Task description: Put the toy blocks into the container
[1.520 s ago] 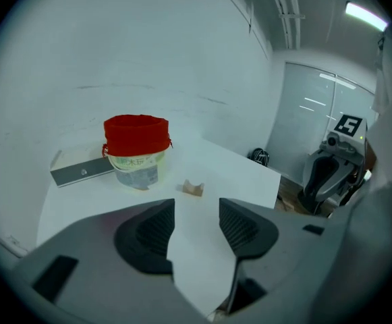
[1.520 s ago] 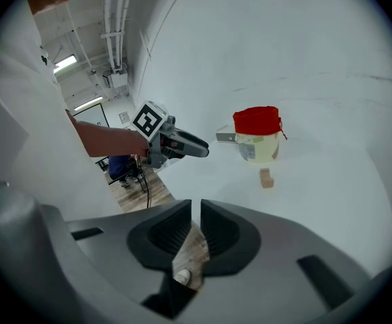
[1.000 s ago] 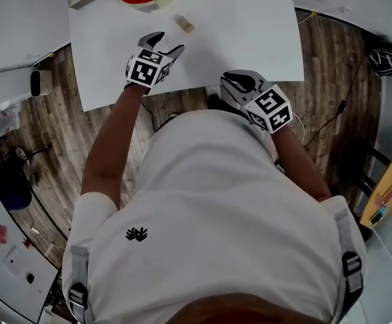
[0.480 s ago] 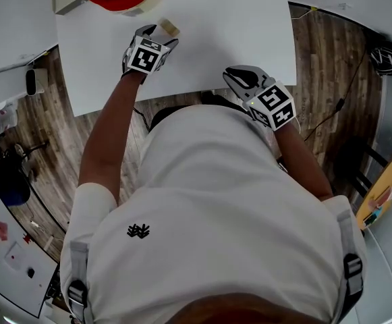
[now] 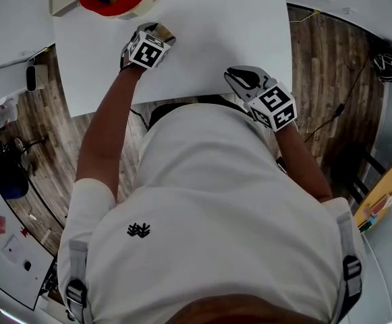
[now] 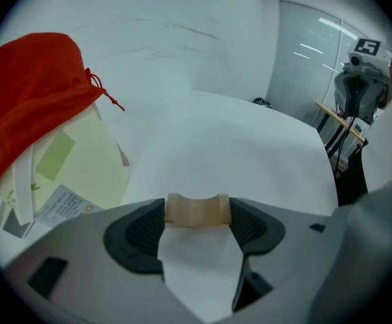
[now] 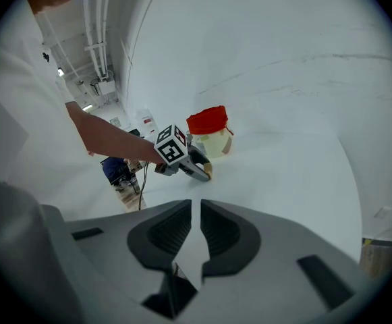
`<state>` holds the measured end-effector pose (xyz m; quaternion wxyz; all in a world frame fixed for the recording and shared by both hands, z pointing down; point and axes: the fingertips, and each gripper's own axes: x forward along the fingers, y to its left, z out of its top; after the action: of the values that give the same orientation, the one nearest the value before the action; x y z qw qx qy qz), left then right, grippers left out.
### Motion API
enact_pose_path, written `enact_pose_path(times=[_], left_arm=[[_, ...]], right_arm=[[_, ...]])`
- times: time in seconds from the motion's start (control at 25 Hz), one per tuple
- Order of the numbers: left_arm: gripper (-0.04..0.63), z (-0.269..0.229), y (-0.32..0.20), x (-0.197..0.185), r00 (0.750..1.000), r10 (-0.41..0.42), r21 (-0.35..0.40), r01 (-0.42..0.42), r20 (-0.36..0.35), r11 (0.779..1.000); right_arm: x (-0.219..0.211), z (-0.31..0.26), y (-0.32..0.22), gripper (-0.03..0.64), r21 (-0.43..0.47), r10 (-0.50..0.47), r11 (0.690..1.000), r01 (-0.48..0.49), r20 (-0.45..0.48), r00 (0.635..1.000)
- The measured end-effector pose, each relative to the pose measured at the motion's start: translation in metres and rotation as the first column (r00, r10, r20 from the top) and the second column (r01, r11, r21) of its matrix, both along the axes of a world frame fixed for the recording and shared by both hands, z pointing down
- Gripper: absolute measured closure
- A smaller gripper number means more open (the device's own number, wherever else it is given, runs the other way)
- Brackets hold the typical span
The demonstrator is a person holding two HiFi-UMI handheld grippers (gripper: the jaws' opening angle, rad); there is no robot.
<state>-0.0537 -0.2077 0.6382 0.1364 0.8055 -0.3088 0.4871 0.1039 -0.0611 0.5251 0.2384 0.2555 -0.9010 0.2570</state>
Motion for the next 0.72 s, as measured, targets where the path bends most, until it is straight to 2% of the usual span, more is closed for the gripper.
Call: enact_pose_path(times=[0.12,0.28,0.72], left_arm=[[0.296,-0.001,0.001,0.000,1.000,0.000,0.006,0.000,0.013,1.000],[0.298,-0.011,0.003,0.004,1.000,-0.005,0.011,0.005,-0.004,1.000],[0.298,-0.094,0.011,0.016,0.989,-0.003,0.076,0.014,-0.147,0.997]], right_arm=[[0.006,0.001,-0.006,0.574,0.001,-0.003,1.000,0.003,0.006,1.000],[0.010,0.003,-0.013,0.574,0.004,-0.018,1.000,0.018,0.011,1.000],[-0.001,0.001,-0.031,0.574,0.026,-0.072,0.997,0.071,0.048,0.996]])
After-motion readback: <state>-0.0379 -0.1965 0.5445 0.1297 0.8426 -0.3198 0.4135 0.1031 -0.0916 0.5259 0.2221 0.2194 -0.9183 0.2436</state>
